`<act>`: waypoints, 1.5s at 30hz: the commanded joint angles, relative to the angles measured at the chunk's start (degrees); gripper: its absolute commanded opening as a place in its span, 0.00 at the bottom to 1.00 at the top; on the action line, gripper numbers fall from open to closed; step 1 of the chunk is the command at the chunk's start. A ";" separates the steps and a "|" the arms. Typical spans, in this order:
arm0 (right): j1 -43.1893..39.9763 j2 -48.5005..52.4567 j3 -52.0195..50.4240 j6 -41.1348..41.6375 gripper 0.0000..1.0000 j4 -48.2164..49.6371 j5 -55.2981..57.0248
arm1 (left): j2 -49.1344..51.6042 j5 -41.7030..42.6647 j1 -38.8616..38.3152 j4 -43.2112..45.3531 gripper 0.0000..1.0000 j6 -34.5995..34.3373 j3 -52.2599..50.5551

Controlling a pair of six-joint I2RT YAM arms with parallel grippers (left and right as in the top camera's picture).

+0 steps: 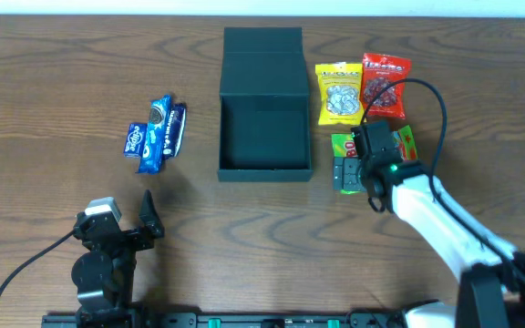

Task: Pack container
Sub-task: 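Reach right gripper to the green Haribo bag and grasp it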

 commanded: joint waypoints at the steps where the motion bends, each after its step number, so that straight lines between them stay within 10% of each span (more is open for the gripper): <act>1: -3.30 3.15 1.36 -3.56 0.91 2.62 -1.42 | -0.35 0.42 0.31 -0.52 0.95 -0.24 -1.36; 9: -5.35 9.62 1.36 -9.75 0.66 7.39 -3.17 | -0.35 0.42 0.31 -0.52 0.95 -0.24 -1.36; 15: -5.29 12.81 1.36 -10.34 0.03 7.17 -6.58 | -0.35 0.42 0.31 -0.52 0.95 -0.24 -1.36; 28: -4.90 -3.06 4.22 -10.47 0.01 -1.62 -14.43 | -0.35 0.42 0.31 -0.52 0.95 -0.24 -1.36; 36: 3.04 -22.40 12.22 -34.32 0.01 -0.35 -30.08 | -0.35 0.42 0.31 -0.52 0.95 -0.24 -1.36; 45: 15.43 -14.21 12.90 -55.12 0.01 7.50 -37.75 | -0.35 0.42 0.31 -0.52 0.95 -0.24 -1.36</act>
